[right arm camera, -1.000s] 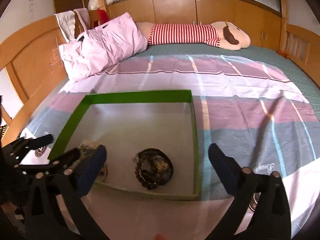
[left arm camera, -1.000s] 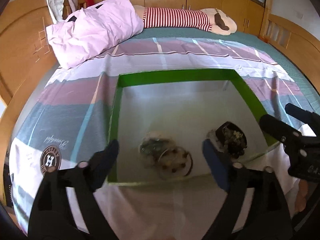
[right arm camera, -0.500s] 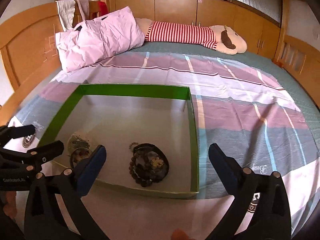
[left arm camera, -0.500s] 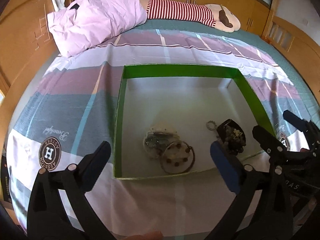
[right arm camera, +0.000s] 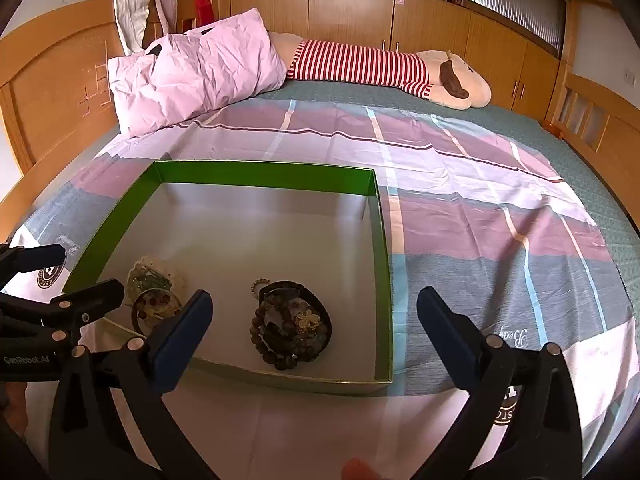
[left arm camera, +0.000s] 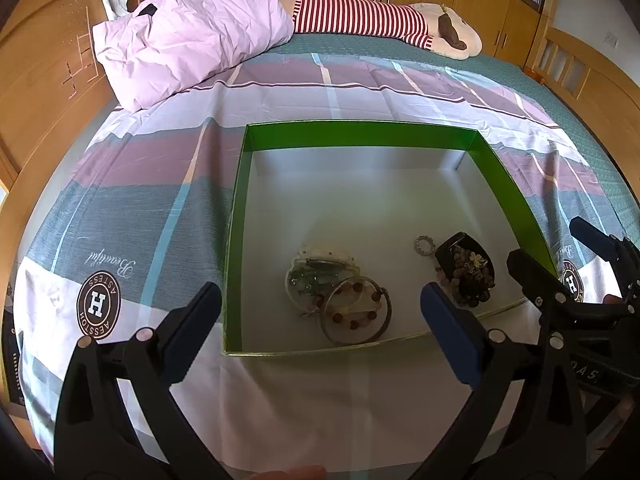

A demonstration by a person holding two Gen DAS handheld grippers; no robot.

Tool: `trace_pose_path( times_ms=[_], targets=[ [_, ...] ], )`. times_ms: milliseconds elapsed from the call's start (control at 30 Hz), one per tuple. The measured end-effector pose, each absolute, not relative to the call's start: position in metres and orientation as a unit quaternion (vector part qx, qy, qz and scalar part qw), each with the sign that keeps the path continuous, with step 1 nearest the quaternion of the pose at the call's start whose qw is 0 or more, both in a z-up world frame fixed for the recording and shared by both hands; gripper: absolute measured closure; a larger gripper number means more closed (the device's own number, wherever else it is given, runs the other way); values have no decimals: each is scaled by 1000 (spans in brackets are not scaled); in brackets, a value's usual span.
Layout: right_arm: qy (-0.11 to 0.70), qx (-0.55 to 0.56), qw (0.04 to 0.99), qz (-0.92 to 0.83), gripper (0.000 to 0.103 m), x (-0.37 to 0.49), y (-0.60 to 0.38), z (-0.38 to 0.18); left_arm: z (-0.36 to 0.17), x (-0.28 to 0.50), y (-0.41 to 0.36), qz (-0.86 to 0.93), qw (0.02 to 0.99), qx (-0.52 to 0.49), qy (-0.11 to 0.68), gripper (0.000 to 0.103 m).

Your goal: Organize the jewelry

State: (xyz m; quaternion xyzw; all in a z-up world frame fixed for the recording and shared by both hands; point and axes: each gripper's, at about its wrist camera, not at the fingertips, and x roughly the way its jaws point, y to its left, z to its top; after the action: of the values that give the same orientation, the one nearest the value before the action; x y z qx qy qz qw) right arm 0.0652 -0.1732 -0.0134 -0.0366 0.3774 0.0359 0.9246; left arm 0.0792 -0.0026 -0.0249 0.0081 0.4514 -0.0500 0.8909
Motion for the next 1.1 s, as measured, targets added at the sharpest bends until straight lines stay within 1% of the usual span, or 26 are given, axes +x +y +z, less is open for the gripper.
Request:
trace_pose_path(
  times_ms=[1100],
  targets=[
    [380,-35,924,35,1,65,-174,-16,-27,78,-3,-49,889,9,455,2]
  ],
)
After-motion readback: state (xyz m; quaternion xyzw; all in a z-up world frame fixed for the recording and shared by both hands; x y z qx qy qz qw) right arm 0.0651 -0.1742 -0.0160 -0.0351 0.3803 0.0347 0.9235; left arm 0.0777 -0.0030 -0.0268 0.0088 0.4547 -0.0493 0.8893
